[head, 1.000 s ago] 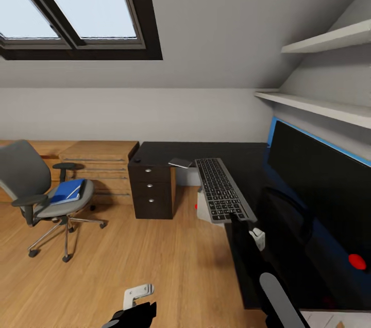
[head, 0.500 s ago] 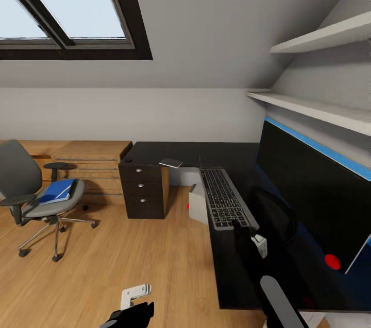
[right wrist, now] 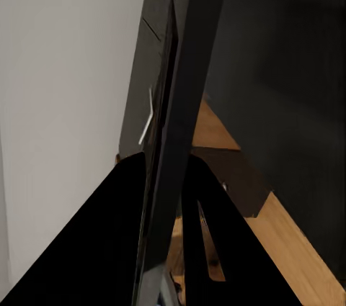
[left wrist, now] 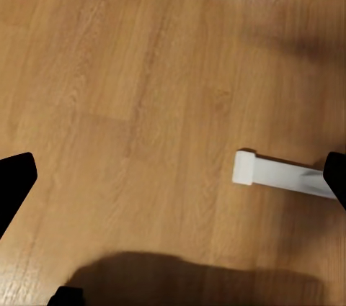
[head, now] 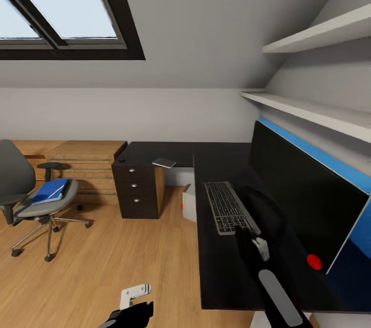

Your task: In the bedroom, organize the workspace by keeping the computer under the desk, ensuring the monitor is on the desk, placing the keyboard on the desk next to the monitor, placing the mouse on the desk next to the keyboard, moving the folder from the swivel chair onto the desk next to the mouse, stacking the notebook on top of the folder with the pen on top of the notebook, and positioning the swivel chair next to the desk.

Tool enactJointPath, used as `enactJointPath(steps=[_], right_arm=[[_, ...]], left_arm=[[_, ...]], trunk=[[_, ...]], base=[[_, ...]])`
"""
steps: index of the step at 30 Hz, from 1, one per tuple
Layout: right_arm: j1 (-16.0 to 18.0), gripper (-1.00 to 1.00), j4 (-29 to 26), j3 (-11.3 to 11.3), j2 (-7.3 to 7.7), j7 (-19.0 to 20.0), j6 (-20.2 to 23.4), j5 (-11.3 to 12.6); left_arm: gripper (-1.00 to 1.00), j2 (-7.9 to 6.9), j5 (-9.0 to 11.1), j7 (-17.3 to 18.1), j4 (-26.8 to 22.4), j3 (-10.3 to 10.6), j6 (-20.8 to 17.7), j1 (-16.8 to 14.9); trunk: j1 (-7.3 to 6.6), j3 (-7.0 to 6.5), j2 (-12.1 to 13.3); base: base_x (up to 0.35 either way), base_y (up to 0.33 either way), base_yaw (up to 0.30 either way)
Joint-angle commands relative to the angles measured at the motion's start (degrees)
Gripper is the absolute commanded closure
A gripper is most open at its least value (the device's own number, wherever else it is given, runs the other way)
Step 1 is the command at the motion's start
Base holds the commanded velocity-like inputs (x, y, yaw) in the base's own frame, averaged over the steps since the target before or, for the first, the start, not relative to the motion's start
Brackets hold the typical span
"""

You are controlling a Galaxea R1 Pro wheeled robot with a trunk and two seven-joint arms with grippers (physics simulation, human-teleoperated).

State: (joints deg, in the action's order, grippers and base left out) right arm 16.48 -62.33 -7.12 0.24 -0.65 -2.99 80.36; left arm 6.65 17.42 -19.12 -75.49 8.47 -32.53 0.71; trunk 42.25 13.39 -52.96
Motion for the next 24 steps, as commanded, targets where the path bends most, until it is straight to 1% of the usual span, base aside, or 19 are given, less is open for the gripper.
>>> enactJointPath(steps=[1,5,13,17,19,20,24], right_arm=[[0.17,1.00,0.25,0.53,0.02,0.09,-0.34,0.62],[0.28,1.00,0.52,1.18,-0.05,-0.01,-0.40,0.59],[0.31,1.00,1.42,1.34,-0.59,-0.14,-0.44,1.00],[0.31,1.00,1.43,1.45,-0.93,-0.14,-0.49,1.02],[0.30,1.00,1.43,1.48,-1.17,-0.14,-0.77,1.02],[0.30,1.00,1.44,1.48,-1.32,-0.14,-1.40,1.03],[0.31,1.00,2.92,1.43,-1.82,-0.14,-4.04,1.00]], left_arm=[[-1.00,-0.03,0.61,-0.50,-0.14,0.06,-0.11,-0.01],[-1.00,-0.05,0.67,-0.46,-0.17,0.06,-0.21,-0.01],[-1.00,-0.06,0.77,-0.48,-0.80,-0.30,-0.34,-0.01],[-1.00,-0.11,0.77,-0.48,-1.76,-0.47,-0.34,-0.01],[-1.00,-0.40,0.83,-0.44,-2.04,-0.52,-0.34,-0.01],[-1.00,-0.88,0.92,-0.42,-2.16,-0.54,-0.34,-0.01],[-1.00,-1.44,1.01,-0.35,-2.33,-0.55,-0.41,-0.01]], trunk=[[0.01,0.07,-0.05],[0.01,0.07,-0.05],[0.01,0.07,-0.05],[0.01,0.07,-0.05],[0.01,0.07,-0.05],[0.01,0.07,-0.05],[0.01,0.07,-0.05]], base=[[0.000,-0.274,0.000],[0.000,-0.148,0.000],[0.001,-0.009,0.000],[0.147,0.000,0.000],[0.267,0.000,0.000],[0.185,0.000,0.000],[0.069,0.000,0.000]])
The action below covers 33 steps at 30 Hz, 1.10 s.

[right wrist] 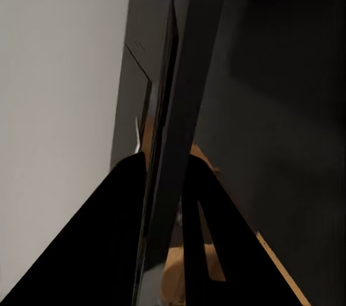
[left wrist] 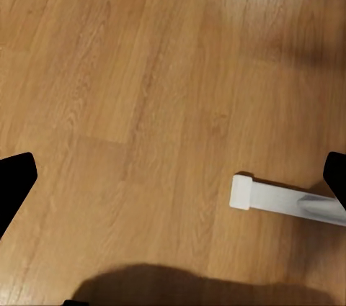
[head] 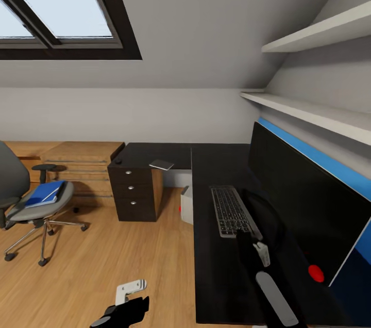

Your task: In the bedroom, organize the workspace by keeping the computer under the desk, ensuring the monitor is on the desk, placing the keyboard on the desk next to the monitor, placing the mouse on the desk next to the keyboard, moving the folder from the swivel chair onto the desk next to the mouse, stacking the notebook on top of the folder with the pen on top of the notebook, and positioning the swivel chair next to the desk.

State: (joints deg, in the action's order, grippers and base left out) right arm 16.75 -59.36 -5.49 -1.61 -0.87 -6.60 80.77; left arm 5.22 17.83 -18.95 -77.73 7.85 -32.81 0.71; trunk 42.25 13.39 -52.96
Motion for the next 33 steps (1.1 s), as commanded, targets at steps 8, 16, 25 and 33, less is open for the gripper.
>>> enactJointPath(steps=[8,16,25,33], right_arm=[[0.08,1.00,0.89,-0.23,-0.47,-0.15,-1.46,0.54],[0.06,1.00,0.90,-0.29,-0.70,-2.28,-1.48,0.53],[0.10,1.00,0.83,-0.31,-0.68,-2.75,-1.40,0.53],[0.10,1.00,0.83,-0.31,-0.68,-2.81,-1.40,0.53]], left_arm=[[-1.00,-0.12,0.63,-0.48,-0.37,0.06,-0.07,-0.01],[-1.00,-0.15,0.63,-0.48,-0.49,0.08,-0.06,-0.01],[-1.00,-0.15,0.63,-0.48,-0.49,0.07,-0.06,-0.01],[-1.00,-0.21,0.63,-0.48,-0.49,0.06,0.02,-0.01]], trunk=[[0.01,0.06,-0.05],[0.01,0.06,-0.05],[0.01,0.06,-0.05],[0.01,0.06,-0.05]], base=[[0.007,0.000,0.000],[0.000,0.000,0.000],[0.001,0.000,0.000],[0.222,0.000,0.000]])
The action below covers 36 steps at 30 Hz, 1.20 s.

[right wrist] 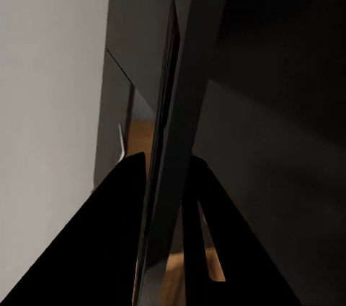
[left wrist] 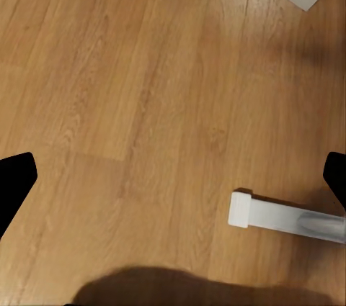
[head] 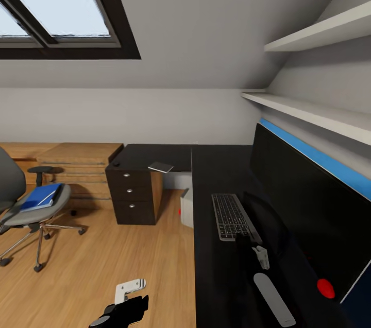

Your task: In the bedroom, organize the workspace by keeping the computer under the desk, ensuring the monitor is on the desk, placing the keyboard on the desk next to the monitor, placing the mouse on the desk next to the keyboard, moving the folder from the swivel chair onto the desk next to the mouse, stacking the notebook on top of the folder with the pen on top of the notebook, and positioning the swivel chair next to the desk.

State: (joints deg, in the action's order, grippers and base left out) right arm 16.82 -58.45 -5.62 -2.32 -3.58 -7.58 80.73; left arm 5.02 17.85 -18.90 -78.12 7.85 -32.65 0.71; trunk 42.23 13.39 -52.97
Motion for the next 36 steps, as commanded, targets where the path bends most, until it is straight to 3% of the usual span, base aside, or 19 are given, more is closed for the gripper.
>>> enactJointPath(steps=[1,19,27,30,36], right_arm=[[0.03,1.00,-0.08,-0.18,0.03,-0.07,-0.42,0.57],[0.06,1.00,-0.08,-0.18,0.03,-0.11,-0.42,0.47],[0.06,1.00,-0.09,-0.18,0.03,-0.11,-0.42,0.40],[0.06,1.00,-0.09,-0.18,0.03,-0.06,-0.42,0.45],[0.06,1.00,-0.09,-0.22,0.03,-0.03,-0.41,0.56]], left_arm=[[-1.00,-0.01,0.60,-0.52,-0.10,0.06,-0.13,-0.01],[-1.00,-0.01,0.60,-0.52,-0.12,-0.12,-0.21,-0.01],[-1.00,0.18,0.70,-0.54,-2.39,-3.47,-0.27,-0.01],[-1.00,0.33,1.29,-0.75,-3.77,-3.84,-0.30,-0.01],[-1.00,0.34,2.22,-1.00,-4.21,-4.06,-0.23,-0.01]], trunk=[[0.04,0.07,-0.05],[0.04,0.07,-0.05],[0.04,0.07,-0.05],[0.04,0.07,-0.05],[1.35,1.14,-2.45]], base=[[0.187,0.000,0.000],[0.051,-0.035,0.000],[0.002,-0.002,0.000],[0.000,0.000,0.000],[0.000,0.000,0.000]])
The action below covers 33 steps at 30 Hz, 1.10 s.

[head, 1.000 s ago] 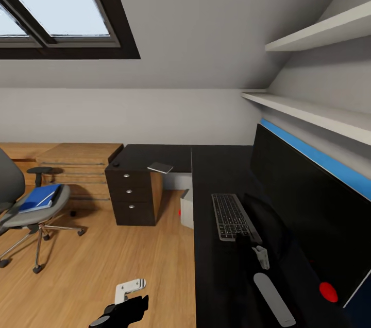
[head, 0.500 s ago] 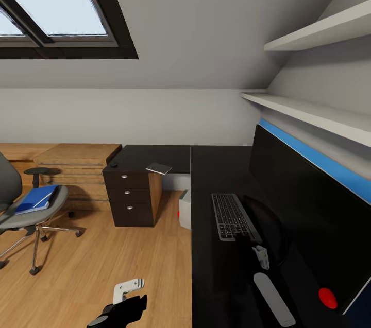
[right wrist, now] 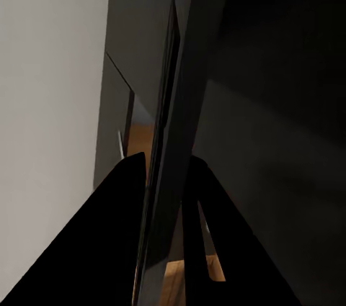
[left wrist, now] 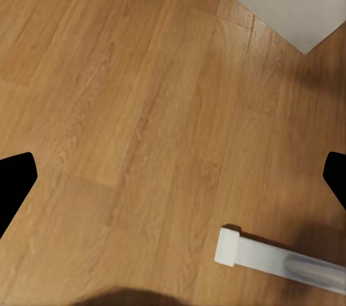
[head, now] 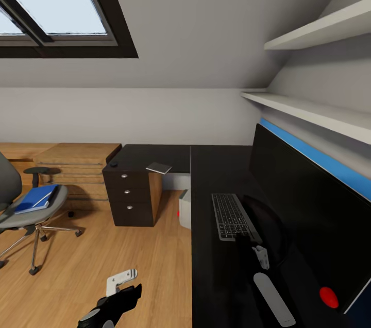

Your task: In the bedroom, organize the workspace by keeping the computer under the desk, ensuring the monitor is on the desk, placing the keyboard on the desk next to the monitor, placing the mouse on the desk next to the keyboard, moving the folder from the swivel chair onto the desk next to the mouse, stacking the notebook on top of the folder with the pen on top of the notebook, and positioning the swivel chair next to the desk.

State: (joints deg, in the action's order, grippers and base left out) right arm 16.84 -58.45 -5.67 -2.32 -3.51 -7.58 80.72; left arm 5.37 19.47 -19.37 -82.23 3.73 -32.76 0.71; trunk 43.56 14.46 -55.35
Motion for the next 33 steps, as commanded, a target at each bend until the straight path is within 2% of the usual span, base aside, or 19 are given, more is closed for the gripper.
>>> enactJointPath(steps=[1,8,18,19,33], right_arm=[[0.03,1.00,-0.08,-0.20,0.03,-0.10,-0.42,0.57],[0.03,1.00,-0.08,-0.22,0.03,-0.09,-0.42,0.57],[0.03,1.00,-0.08,-0.22,0.03,-0.09,-0.29,0.57],[0.03,-1.00,-0.08,-0.22,0.03,-0.09,-0.25,0.57],[0.03,-1.00,-0.15,-0.22,0.03,-0.05,-0.33,0.54]], left_arm=[[-1.00,0.00,0.61,-0.55,-0.11,0.05,-0.12,-0.01],[-1.00,0.00,0.64,-0.56,-0.12,-0.03,-0.11,-0.01],[-1.00,0.00,0.66,-0.52,-0.12,-0.08,-0.11,-0.01],[-1.00,0.00,0.66,-0.54,-0.12,-0.12,-0.11,-0.01],[-1.00,-0.04,0.73,-0.35,0.04,0.03,-0.19,-0.01]], trunk=[[0.24,0.25,-0.47],[1.77,1.51,-3.27],[1.77,1.51,-3.27],[1.77,1.51,-3.27],[1.77,1.51,-3.27]], base=[[0.000,0.000,0.000],[0.000,0.000,0.000],[0.000,0.000,0.000],[0.000,0.000,0.000],[0.000,0.000,0.000]])
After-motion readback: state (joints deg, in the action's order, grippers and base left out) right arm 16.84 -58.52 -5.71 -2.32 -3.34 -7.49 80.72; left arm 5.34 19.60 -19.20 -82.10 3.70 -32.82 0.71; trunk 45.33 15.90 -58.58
